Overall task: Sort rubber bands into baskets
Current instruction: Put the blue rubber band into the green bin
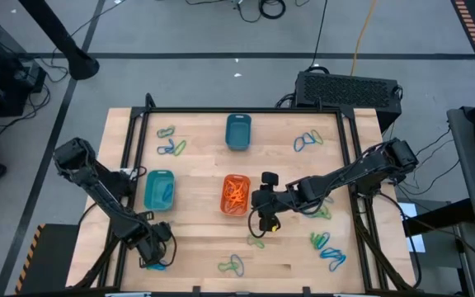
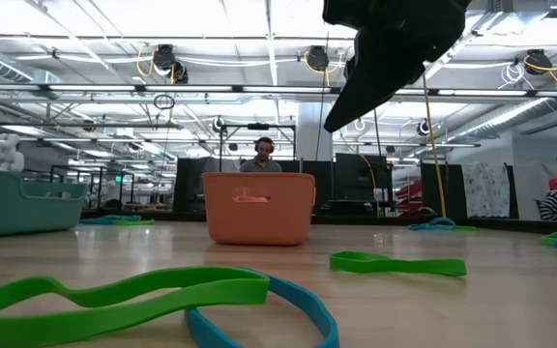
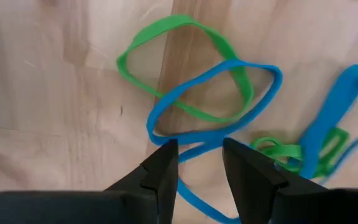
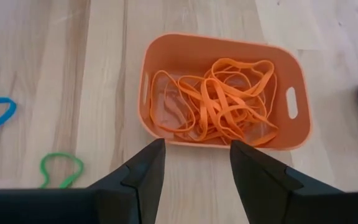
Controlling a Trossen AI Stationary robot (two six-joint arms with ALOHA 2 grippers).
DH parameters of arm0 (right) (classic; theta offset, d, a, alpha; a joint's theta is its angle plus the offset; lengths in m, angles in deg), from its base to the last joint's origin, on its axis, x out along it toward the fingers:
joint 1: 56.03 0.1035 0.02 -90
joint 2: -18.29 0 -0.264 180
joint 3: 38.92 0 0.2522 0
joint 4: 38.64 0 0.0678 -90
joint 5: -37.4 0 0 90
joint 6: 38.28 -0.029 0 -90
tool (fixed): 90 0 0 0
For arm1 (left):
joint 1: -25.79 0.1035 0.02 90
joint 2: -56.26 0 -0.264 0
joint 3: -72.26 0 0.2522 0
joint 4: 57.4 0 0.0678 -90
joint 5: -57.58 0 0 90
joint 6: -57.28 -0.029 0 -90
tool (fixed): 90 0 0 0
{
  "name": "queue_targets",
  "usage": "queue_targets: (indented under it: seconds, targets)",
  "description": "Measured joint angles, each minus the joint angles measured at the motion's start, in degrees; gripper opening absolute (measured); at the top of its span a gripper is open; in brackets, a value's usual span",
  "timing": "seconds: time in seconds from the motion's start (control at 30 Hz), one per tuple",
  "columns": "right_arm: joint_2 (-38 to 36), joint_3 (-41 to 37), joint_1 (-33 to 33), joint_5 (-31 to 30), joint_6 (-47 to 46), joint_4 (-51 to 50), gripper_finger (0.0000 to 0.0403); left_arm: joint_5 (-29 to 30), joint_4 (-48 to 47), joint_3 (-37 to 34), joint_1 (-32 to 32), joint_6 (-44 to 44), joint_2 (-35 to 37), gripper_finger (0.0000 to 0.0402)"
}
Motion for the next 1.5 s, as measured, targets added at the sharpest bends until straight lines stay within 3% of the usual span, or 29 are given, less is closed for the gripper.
queue_targets:
  seconds: [0.2, 0.4, 0.7, 0.83, 1.1, 1.33, 1.5]
  targets:
    - [0.0, 0.0, 0.0, 0.0, 0.0, 0.1, 0.0173, -3.0, -0.2, 0.3, 0.1, -3.1, -5.0, 0.0132]
    - [0.0, 0.0, 0.0, 0.0, 0.1, 0.1, 0.0173, -5.2, -0.3, 0.2, 0.1, -4.8, -5.5, 0.0124]
    - [0.0, 0.0, 0.0, 0.0, 0.2, 0.1, 0.0173, -7.0, -0.7, 0.1, 0.1, -4.5, -4.5, 0.0019]
    - [0.0, 0.0, 0.0, 0.0, 0.2, 0.1, 0.0173, -7.4, -0.8, 0.1, 0.7, -4.5, -4.4, 0.0008]
    - [-0.1, 0.0, -0.1, 0.0, 0.6, 0.1, 0.0173, -7.2, -13.9, 6.0, 0.8, -5.9, -4.6, 0.0003]
    - [-0.1, 0.0, -0.1, 0.0, 0.6, 0.1, 0.0173, -1.4, -27.1, 14.2, 0.8, -6.4, -4.3, 0.0003]
    - [-0.1, 0.0, -0.2, 0.0, 1.4, 0.1, 0.0173, 9.0, -35.2, 19.8, 2.1, -6.0, -1.8, 0.0002]
